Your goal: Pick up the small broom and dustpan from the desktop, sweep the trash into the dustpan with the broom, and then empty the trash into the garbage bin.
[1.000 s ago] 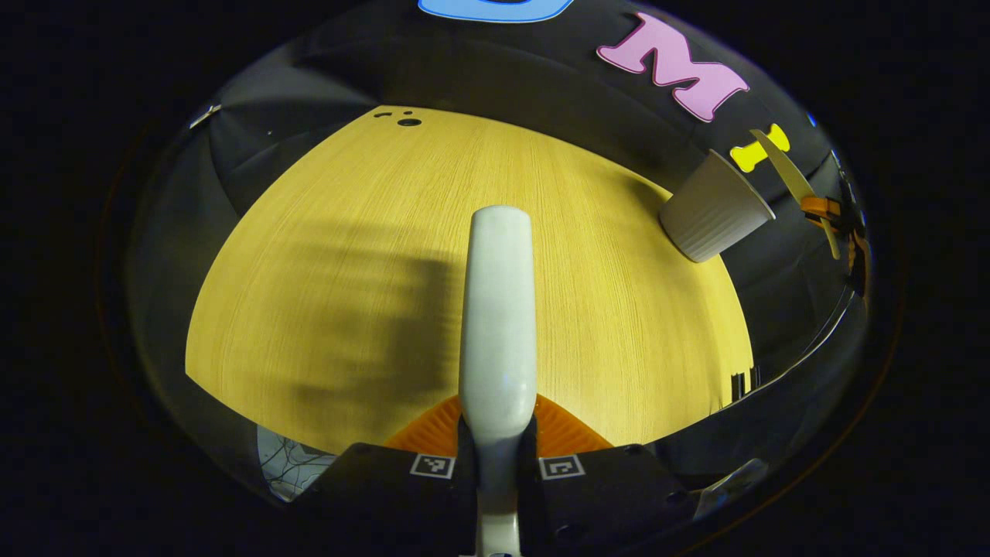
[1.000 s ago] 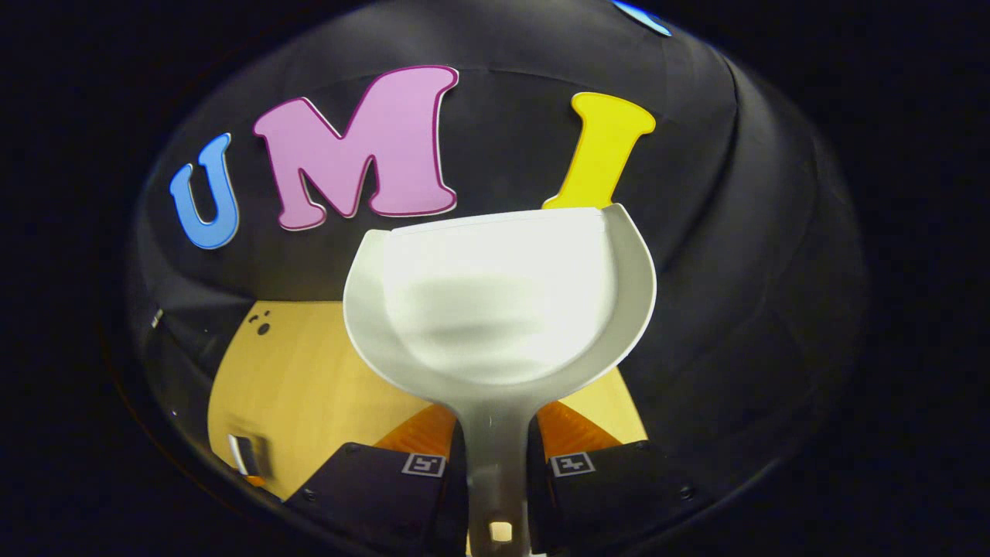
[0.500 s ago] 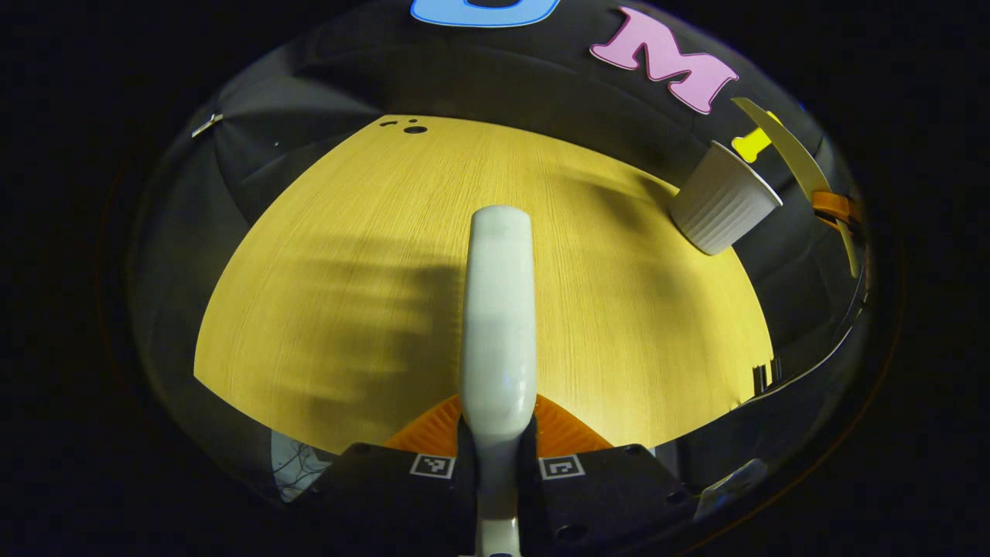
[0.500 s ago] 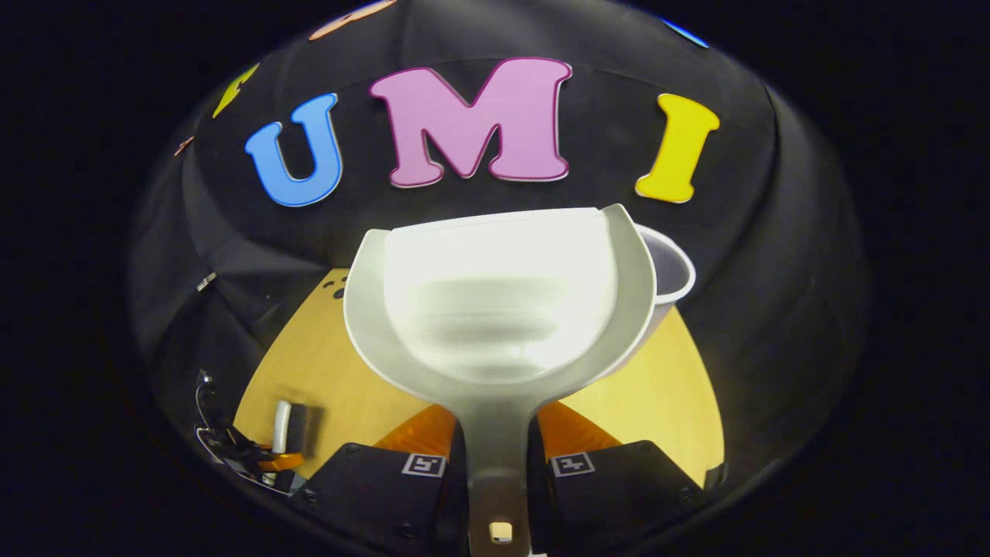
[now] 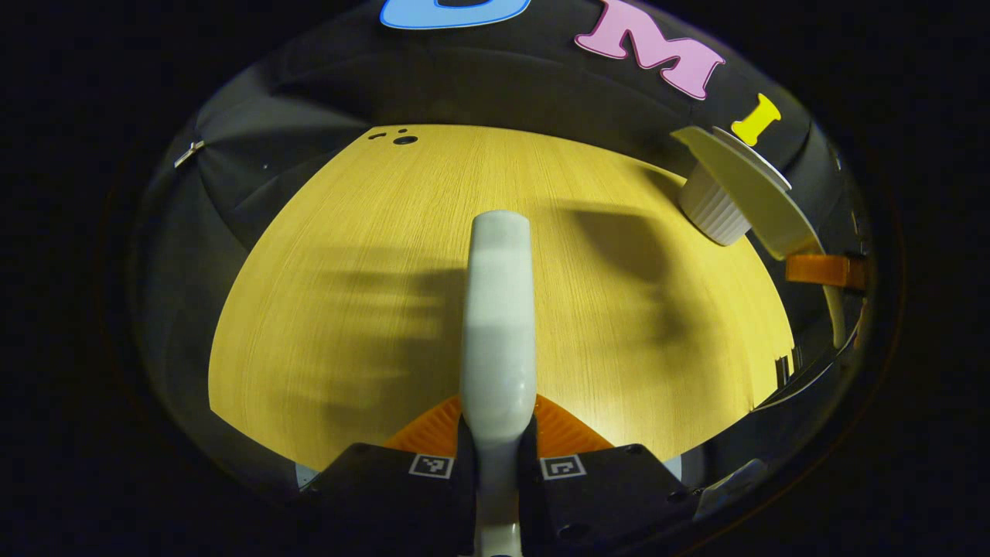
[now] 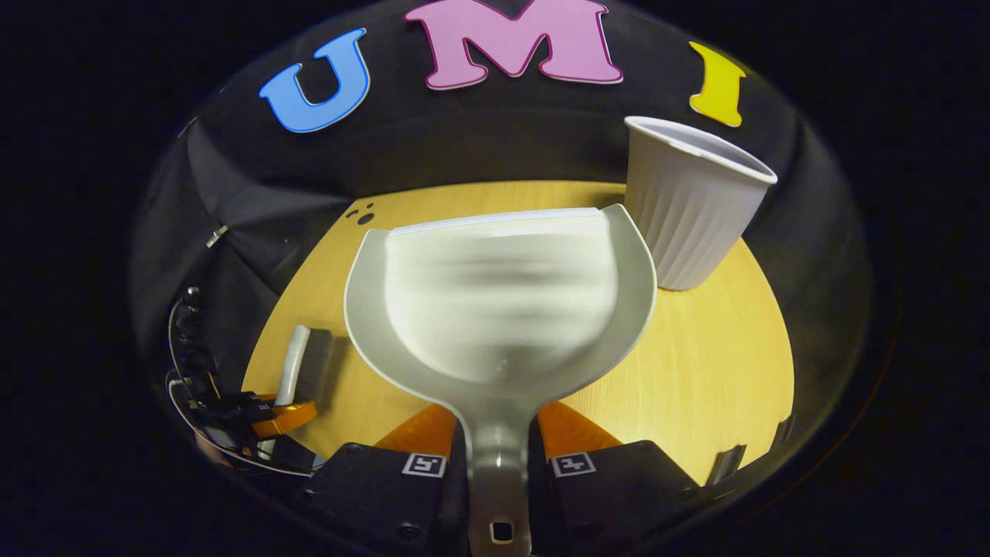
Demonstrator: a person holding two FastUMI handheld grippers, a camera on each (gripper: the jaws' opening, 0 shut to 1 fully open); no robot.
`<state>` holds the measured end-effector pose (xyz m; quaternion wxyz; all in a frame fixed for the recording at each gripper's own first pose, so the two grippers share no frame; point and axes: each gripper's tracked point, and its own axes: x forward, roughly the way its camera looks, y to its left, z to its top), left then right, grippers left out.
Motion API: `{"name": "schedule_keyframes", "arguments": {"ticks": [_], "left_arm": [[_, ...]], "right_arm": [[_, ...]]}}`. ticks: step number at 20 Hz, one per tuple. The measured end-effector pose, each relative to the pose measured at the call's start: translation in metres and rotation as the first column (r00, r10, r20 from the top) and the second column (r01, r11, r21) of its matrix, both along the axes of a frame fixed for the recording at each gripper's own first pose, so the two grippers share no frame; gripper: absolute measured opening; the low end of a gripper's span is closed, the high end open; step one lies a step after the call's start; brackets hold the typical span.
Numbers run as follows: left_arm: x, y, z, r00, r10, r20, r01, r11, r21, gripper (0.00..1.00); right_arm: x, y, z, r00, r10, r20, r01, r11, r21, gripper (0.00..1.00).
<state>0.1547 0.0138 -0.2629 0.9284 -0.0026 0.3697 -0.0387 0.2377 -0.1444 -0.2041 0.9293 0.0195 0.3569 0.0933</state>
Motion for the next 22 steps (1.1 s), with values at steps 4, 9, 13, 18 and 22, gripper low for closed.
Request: {"name": "schedule_keyframes", "arguments": {"ticks": [4,9,13,18,22], "left_arm": [[0.024,0.0,-0.006,1.0,-0.005,-0.011,0.005,0.999,0.051,0.27],[0.047,-0.01,-0.01,0.999,-0.022,-0.028,0.026,0.992,0.125,0.28],[0.05,-0.017,-0.013,0.999,-0.005,-0.053,0.014,0.988,0.157,0.28],[0.05,-0.022,-0.021,0.997,0.017,-0.079,-0.003,0.986,0.168,0.28],[0.049,-0.022,-0.022,0.996,0.019,-0.088,-0.003,0.984,0.179,0.35]], "right_arm": [[-0.012,-0.007,-0.042,0.994,-0.012,-0.105,0.011,1.0,-0.002,0.34],[-0.013,-0.011,-0.069,0.986,-0.044,-0.163,0.037,0.998,-0.048,0.34],[-0.019,-0.013,-0.075,0.977,-0.058,-0.205,0.045,0.997,-0.068,0.34],[-0.023,-0.015,-0.078,0.97,-0.048,-0.236,0.03,0.996,-0.08,0.35],[-0.029,-0.015,-0.08,0.962,-0.032,-0.27,0.011,0.997,-0.082,0.37]]}}
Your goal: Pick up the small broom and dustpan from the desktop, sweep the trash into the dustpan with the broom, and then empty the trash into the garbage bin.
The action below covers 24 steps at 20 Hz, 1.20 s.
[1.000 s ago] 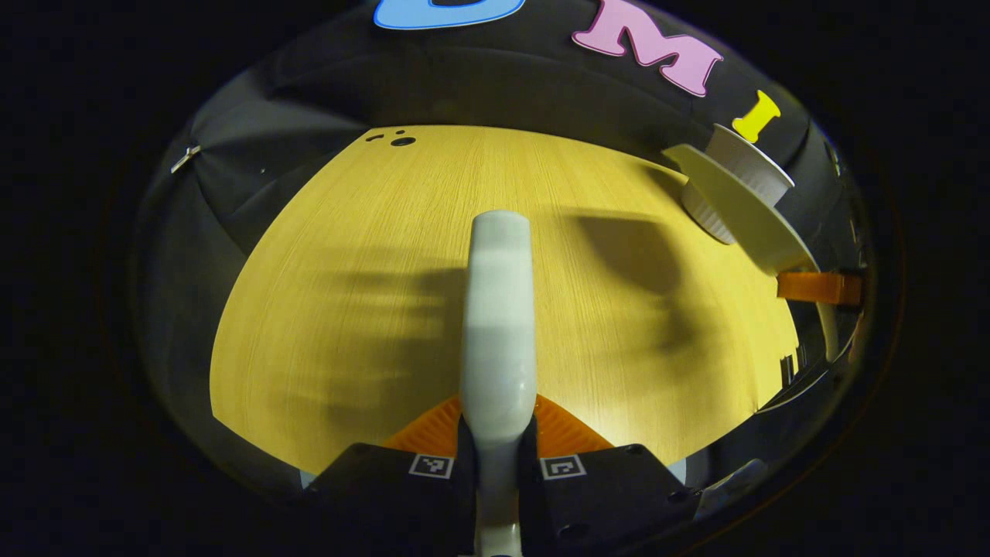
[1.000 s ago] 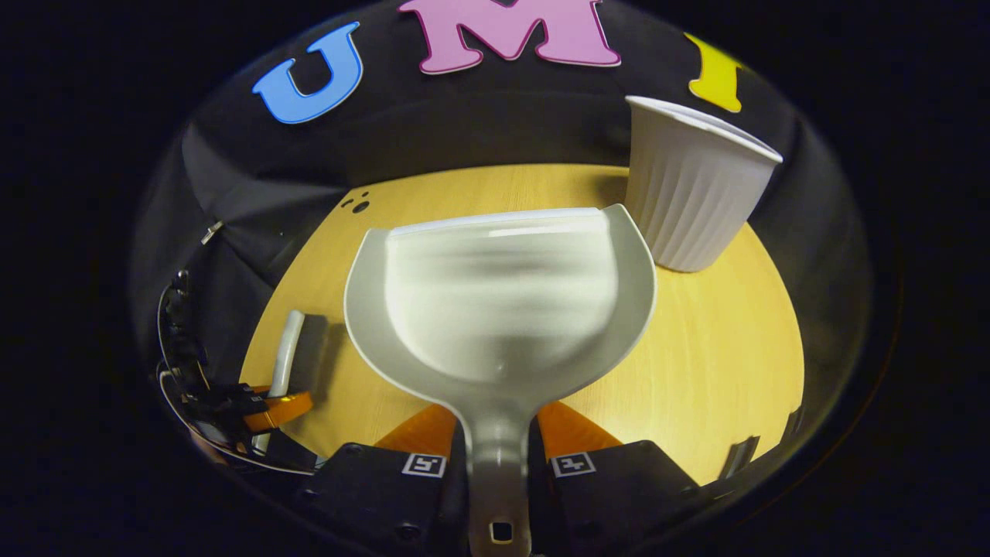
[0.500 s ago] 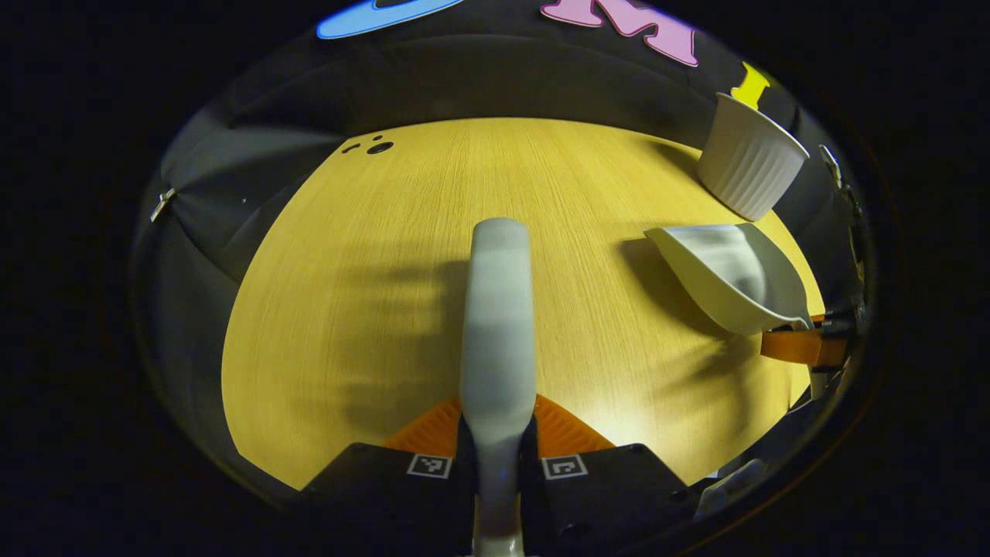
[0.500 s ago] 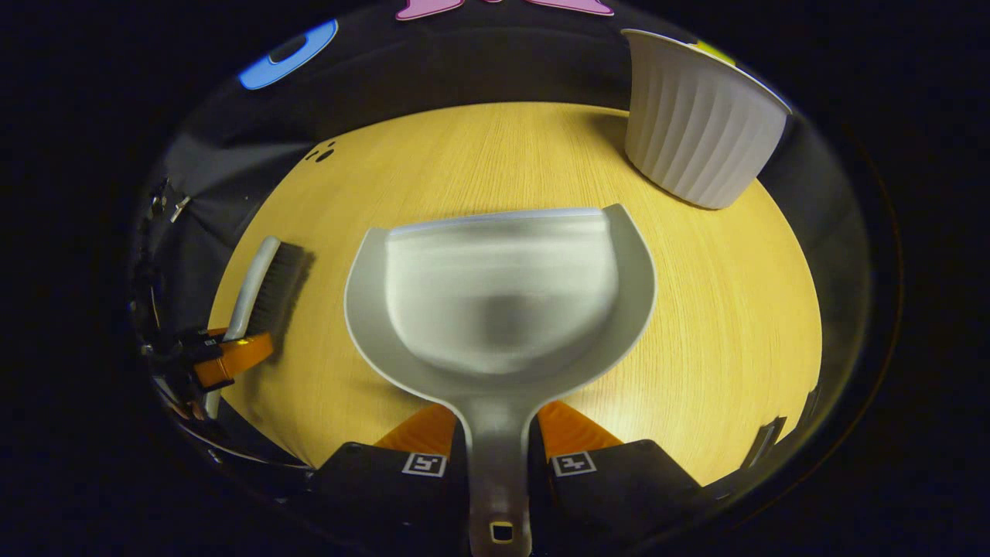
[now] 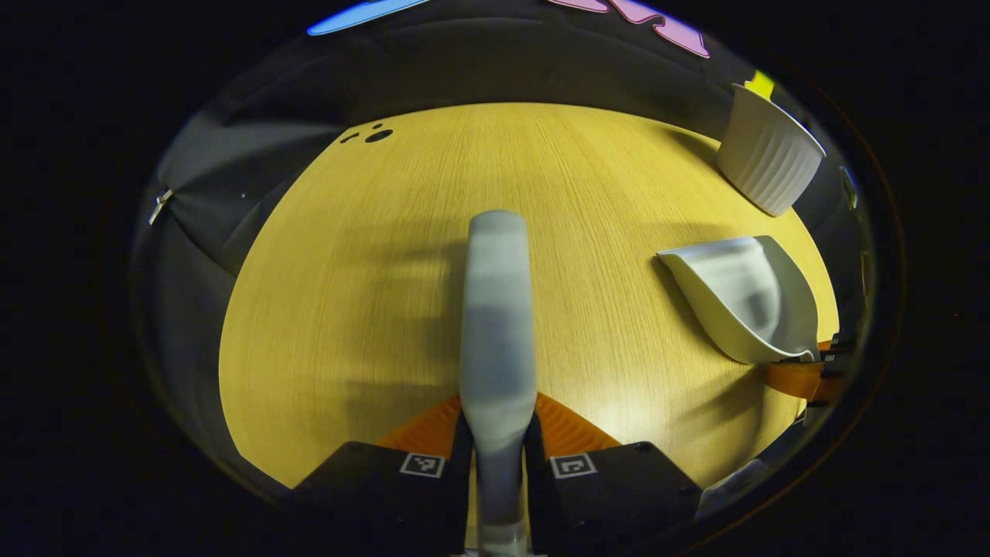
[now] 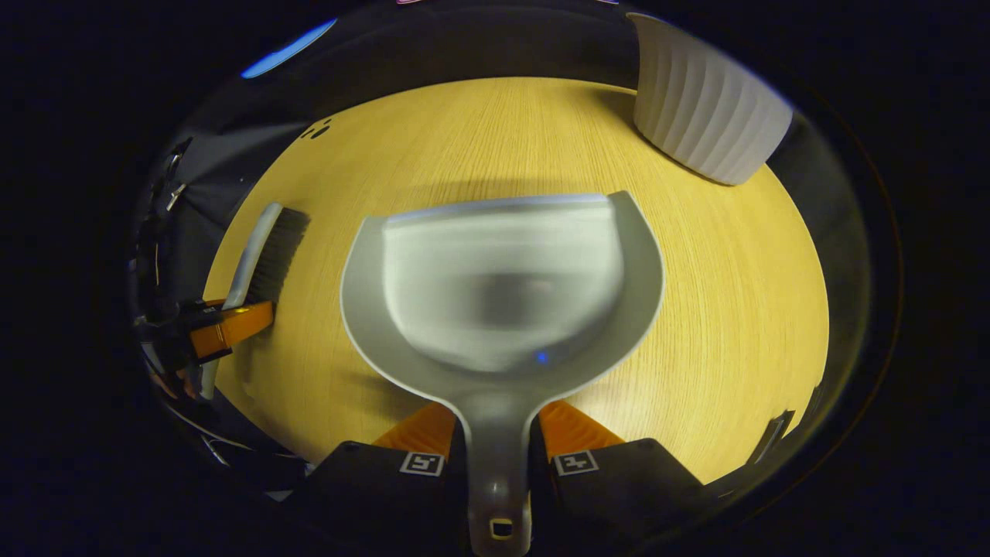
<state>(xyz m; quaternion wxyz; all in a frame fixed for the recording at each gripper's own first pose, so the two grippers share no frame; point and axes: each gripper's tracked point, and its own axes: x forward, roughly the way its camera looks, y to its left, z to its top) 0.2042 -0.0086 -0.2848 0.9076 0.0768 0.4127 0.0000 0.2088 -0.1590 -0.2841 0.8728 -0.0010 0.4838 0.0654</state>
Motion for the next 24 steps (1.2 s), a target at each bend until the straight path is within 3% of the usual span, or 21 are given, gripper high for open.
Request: {"name": "schedule_keyframes", "arguments": {"ticks": [1,3,4,5,8,9,12,15,20,24], "left_arm": [[0.0,-0.001,0.0,1.0,-0.001,0.0,0.001,1.0,0.008,0.35],[0.002,-0.002,0.003,1.0,0.001,0.003,-0.001,1.0,0.013,0.35],[0.003,-0.004,0.004,1.0,0.002,0.008,-0.002,1.0,0.01,0.42],[0.0,-0.004,0.007,1.0,0.001,0.015,-0.001,1.0,0.007,0.62],[-0.004,-0.004,0.019,0.998,0.003,0.056,-0.003,1.0,0.002,0.98],[-0.006,-0.003,0.025,0.997,0.008,0.077,-0.008,1.0,0.003,0.98],[-0.013,-0.005,0.057,0.982,0.014,0.187,-0.009,1.0,-0.027,0.98],[-0.029,-0.01,0.095,0.953,0.004,0.303,0.013,0.999,-0.053,0.98],[-0.074,-0.021,0.151,0.877,-0.011,0.481,0.035,0.999,-0.041,0.98],[-0.118,-0.029,0.187,0.79,-0.044,0.612,0.049,0.999,0.009,0.98]], "right_arm": [[0.0,-0.001,-0.002,1.0,0.001,-0.005,-0.001,1.0,-0.004,0.41],[-0.001,0.0,-0.001,1.0,0.008,-0.014,-0.008,1.0,0.004,0.33],[0.0,0.001,0.001,1.0,0.014,-0.013,-0.014,1.0,0.008,0.33],[-0.001,0.003,0.0,1.0,0.02,-0.015,-0.02,1.0,0.02,0.5],[0.0,0.005,0.004,1.0,0.003,0.008,-0.003,0.999,0.039,0.81],[0.002,0.006,0.005,1.0,-0.006,0.02,0.005,0.999,0.054,1.0],[0.001,0.002,0.025,0.997,-0.01,0.078,0.007,0.999,0.047,0.99],[0.001,-0.006,0.057,0.976,-0.02,0.215,0.016,1.0,0.02,0.99],[-0.007,-0.008,0.118,0.898,-0.043,0.438,0.028,0.999,0.04,0.99],[-0.026,-0.004,0.179,0.804,-0.036,0.594,0.009,0.999,0.048,0.99]]}}
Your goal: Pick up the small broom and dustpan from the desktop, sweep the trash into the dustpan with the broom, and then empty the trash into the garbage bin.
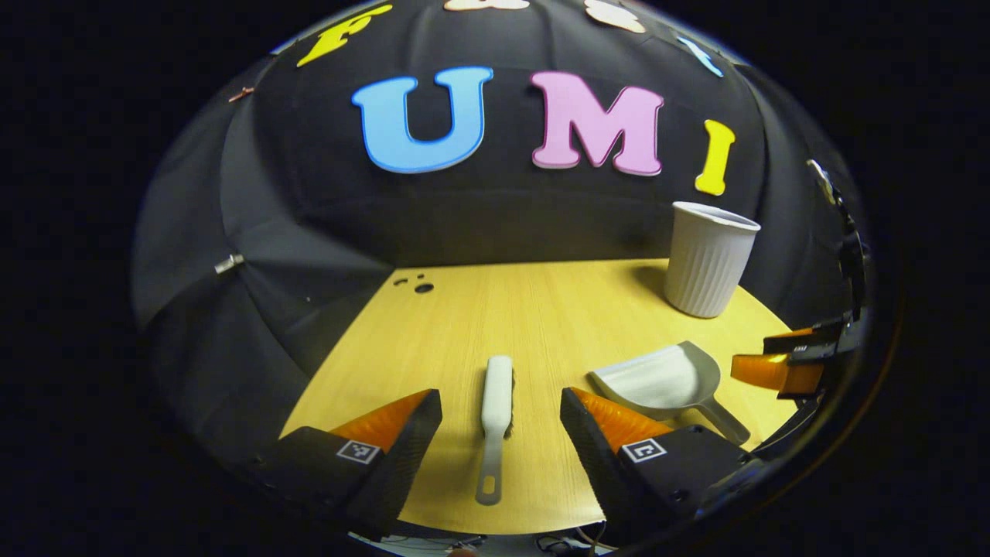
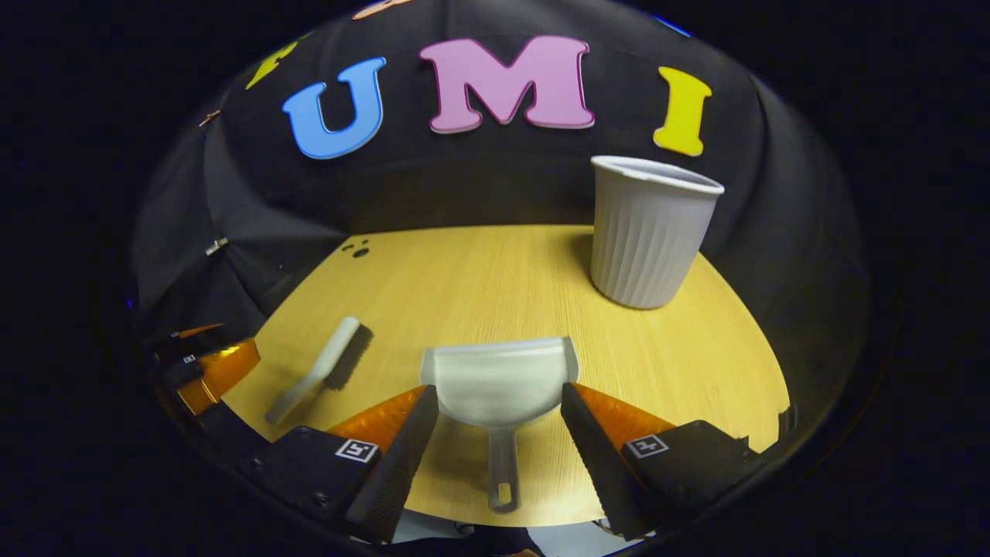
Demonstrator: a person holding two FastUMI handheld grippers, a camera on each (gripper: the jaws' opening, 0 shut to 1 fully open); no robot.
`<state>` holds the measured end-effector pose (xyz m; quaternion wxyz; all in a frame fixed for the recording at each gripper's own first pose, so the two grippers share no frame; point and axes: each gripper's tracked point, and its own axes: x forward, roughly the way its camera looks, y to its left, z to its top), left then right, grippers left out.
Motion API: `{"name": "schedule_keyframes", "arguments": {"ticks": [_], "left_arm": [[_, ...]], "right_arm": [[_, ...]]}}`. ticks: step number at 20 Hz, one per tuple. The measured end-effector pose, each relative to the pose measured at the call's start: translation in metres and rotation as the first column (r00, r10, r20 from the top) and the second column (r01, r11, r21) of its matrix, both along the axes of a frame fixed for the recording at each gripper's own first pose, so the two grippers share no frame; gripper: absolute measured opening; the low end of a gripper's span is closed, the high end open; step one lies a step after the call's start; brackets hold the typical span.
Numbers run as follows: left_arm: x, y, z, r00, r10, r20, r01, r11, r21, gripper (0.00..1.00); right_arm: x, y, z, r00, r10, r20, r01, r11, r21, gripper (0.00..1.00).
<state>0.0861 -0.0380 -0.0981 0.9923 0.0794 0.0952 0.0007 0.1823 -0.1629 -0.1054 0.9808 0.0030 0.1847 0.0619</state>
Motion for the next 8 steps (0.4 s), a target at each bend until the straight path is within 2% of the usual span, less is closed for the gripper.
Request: {"name": "schedule_keyframes", "arguments": {"ticks": [4,5,8], "left_arm": [[-0.042,-0.012,0.015,0.996,-0.011,0.092,0.008,1.0,0.027,0.98],[-0.051,-0.016,0.018,0.993,-0.014,0.114,0.012,1.0,0.017,1.0],[-0.079,-0.017,0.022,0.989,0.009,0.146,-0.002,0.999,-0.046,0.97]], "right_arm": [[-0.028,0.016,0.03,0.994,0.041,0.1,-0.042,0.999,0.009,0.99],[-0.041,0.016,0.038,0.991,0.055,0.125,-0.056,0.998,-0.002,0.99],[-0.068,0.013,0.052,0.977,0.078,0.197,-0.063,0.995,-0.08,0.99]]}}
